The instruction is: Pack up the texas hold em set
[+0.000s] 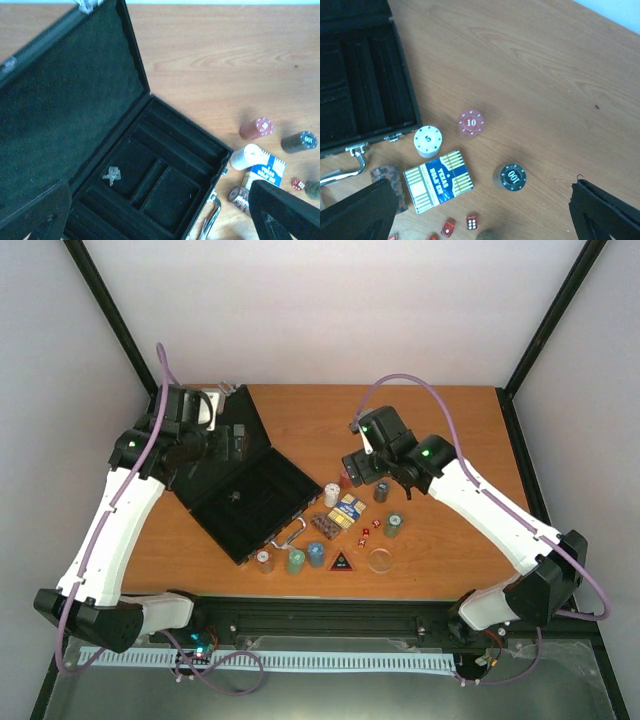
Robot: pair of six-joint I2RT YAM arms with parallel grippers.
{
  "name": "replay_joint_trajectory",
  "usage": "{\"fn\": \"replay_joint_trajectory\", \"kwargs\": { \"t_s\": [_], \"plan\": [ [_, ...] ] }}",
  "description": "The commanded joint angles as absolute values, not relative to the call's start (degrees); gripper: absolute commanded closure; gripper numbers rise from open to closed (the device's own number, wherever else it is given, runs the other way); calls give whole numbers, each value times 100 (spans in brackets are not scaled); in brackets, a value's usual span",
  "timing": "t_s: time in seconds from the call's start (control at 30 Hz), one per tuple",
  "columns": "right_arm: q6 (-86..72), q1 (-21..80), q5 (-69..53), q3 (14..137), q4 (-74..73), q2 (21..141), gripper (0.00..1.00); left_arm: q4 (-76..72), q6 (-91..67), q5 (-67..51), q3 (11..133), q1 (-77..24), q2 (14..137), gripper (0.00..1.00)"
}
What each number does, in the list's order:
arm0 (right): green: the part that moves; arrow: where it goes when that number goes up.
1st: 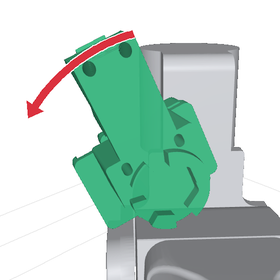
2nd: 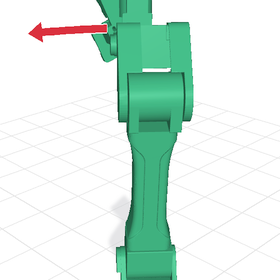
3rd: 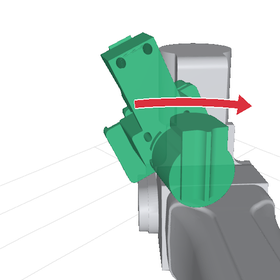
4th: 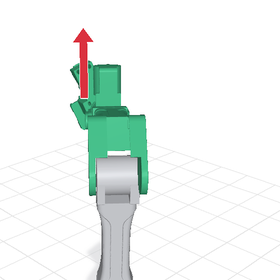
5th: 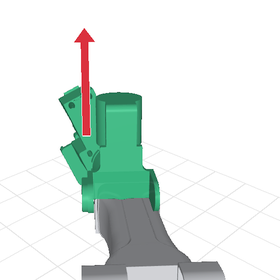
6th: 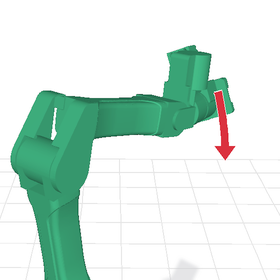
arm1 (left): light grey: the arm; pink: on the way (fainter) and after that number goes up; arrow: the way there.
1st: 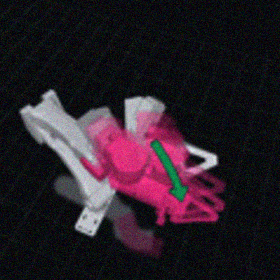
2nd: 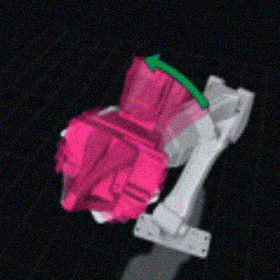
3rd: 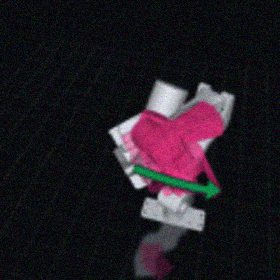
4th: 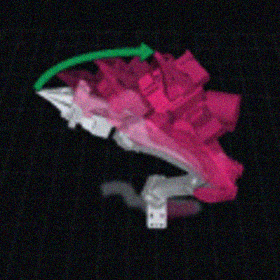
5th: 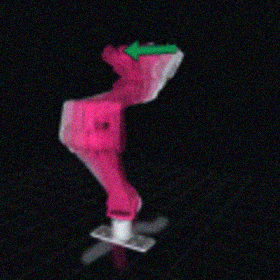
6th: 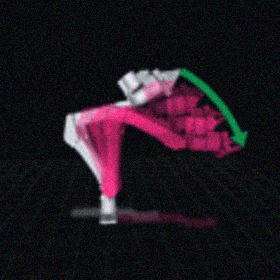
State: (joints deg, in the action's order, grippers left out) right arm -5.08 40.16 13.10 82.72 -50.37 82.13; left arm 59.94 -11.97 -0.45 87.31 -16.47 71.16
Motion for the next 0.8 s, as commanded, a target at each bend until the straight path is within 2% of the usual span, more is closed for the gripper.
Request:
{"fn": "replay_joint_trajectory", "kwargs": {
  "t_s": [0.0,0.37,0.77],
  "plan": [
    [-315,4244,1068,7968,-5009,8161,6,6302,-1236,26,8498,-1679,7045,0],
    [-430,4517,29,7819,-4623,8850,23,6346,-1491,-99,8315,-1679,6795,0],
    [-692,4509,-173,7887,-4254,9844,36,6363,-1401,-129,8270,-1678,6795,0]
  ]
}}
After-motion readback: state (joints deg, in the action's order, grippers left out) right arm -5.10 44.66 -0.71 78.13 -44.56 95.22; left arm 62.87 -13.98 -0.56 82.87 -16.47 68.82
